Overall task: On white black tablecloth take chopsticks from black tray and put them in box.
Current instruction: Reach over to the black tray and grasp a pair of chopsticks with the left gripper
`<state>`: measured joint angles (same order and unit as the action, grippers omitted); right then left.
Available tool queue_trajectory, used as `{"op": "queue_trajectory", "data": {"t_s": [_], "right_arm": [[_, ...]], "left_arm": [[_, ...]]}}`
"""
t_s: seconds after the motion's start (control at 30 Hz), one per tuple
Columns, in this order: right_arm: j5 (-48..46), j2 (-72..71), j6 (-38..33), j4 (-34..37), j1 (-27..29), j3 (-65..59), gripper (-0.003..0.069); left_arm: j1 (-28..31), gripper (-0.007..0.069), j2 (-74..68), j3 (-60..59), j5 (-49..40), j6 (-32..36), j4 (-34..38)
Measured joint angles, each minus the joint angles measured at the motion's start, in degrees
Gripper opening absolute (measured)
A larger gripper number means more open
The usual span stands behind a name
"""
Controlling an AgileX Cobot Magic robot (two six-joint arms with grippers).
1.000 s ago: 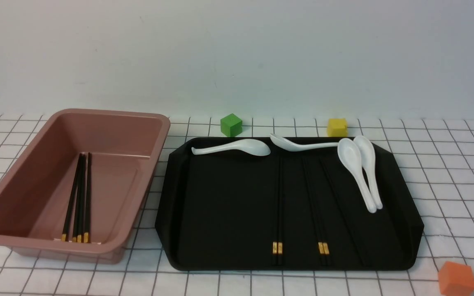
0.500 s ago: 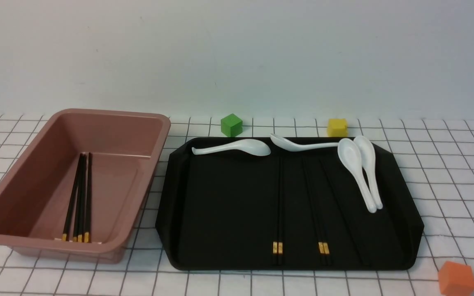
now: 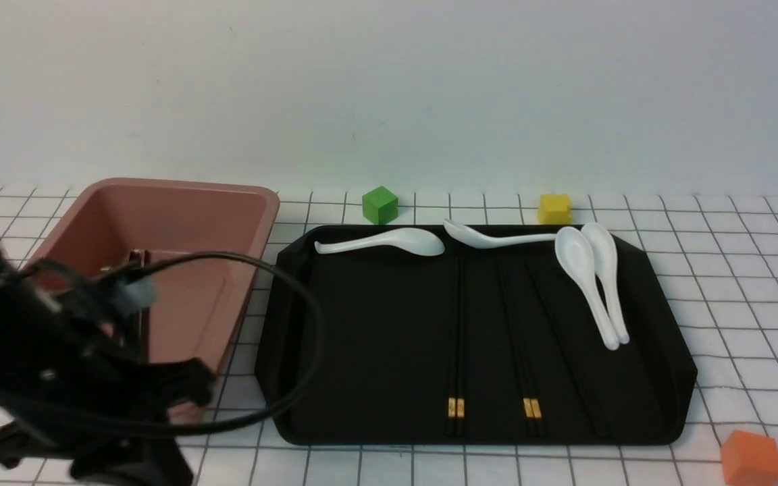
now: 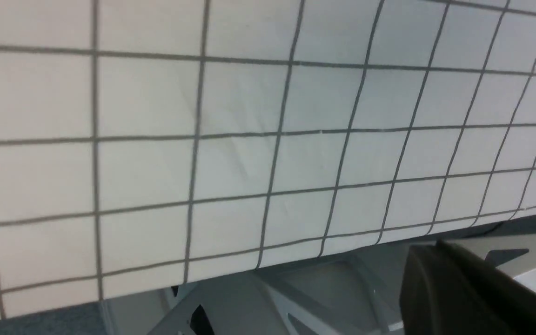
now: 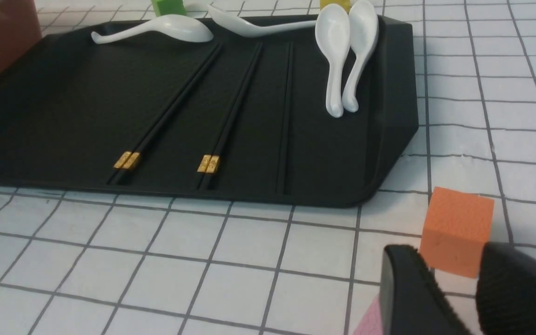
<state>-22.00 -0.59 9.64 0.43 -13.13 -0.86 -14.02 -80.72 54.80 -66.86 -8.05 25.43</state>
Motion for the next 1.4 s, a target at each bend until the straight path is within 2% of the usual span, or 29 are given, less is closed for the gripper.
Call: {"op": "queue_trajectory", "data": {"t_s": [0.03, 0.07, 0.1, 0.13, 0.17, 0.23, 0.33, 0.4, 0.5, 0.53, 0.7, 0.8, 1.3, 1.4], "right_arm": [[0.0, 0.0, 0.0, 0.0, 0.0, 0.0, 0.0240], [0.0, 0.0, 0.0, 0.0, 0.0, 0.0, 0.0240], [0.0, 0.0, 0.0, 0.0, 0.0, 0.0, 0.0240], [0.0, 0.0, 0.0, 0.0, 0.0, 0.0, 0.0240], [0.0, 0.0, 0.0, 0.0, 0.0, 0.0, 0.0240], [0.0, 0.0, 0.0, 0.0, 0.0, 0.0, 0.0240], [0.0, 0.0, 0.0, 0.0, 0.0, 0.0, 0.0240], [0.0, 0.0, 0.0, 0.0, 0.0, 0.0, 0.0240], [0.0, 0.0, 0.0, 0.0, 0.0, 0.0, 0.0240], [0.0, 0.0, 0.0, 0.0, 0.0, 0.0, 0.0240], [0.0, 0.0, 0.0, 0.0, 0.0, 0.0, 0.0240], [0.0, 0.0, 0.0, 0.0, 0.0, 0.0, 0.0240], [0.0, 0.0, 0.0, 0.0, 0.0, 0.0, 0.0240], [0.0, 0.0, 0.0, 0.0, 0.0, 0.0, 0.0240]], "left_arm": [[-1.8, -0.0013, -1.5, 1.0, 0.7, -0.7, 0.0], [-6.1, -0.0013, -4.7, 3.7, 2.3, -2.7, -0.6], [-6.1, -0.0013, -4.7, 4.1, 2.6, -3.1, -0.6], [-10.9, -0.0013, -8.4, 7.3, 4.8, -5.7, -1.7], [-13.2, -0.0013, -10.3, 9.3, 6.1, -7.3, -2.9], [-18.5, -0.0013, -15.6, 15.4, 7.8, -12.3, -6.6], [-23.1, -0.0010, -21.9, 23.2, 8.1, -17.7, -12.8], [-25.7, 0.0016, -26.5, 29.3, 7.7, -22.5, -18.6], [-28.4, 0.0104, -33.5, 38.4, 5.5, -28.0, -26.8], [-28.5, 0.0111, -33.9, 38.9, 5.3, -28.4, -27.1], [-29.7, 0.0297, -42.7, 49.9, 1.8, -29.6, -30.1], [-29.8, 0.0349, -45.4, 52.4, 1.8, -29.8, -30.3], [-29.8, 0.0365, -51.0, 53.1, 7.9, -30.3, -30.3], [-29.8, 0.0344, -51.3, 53.2, 8.2, -30.4, -30.3]]}}
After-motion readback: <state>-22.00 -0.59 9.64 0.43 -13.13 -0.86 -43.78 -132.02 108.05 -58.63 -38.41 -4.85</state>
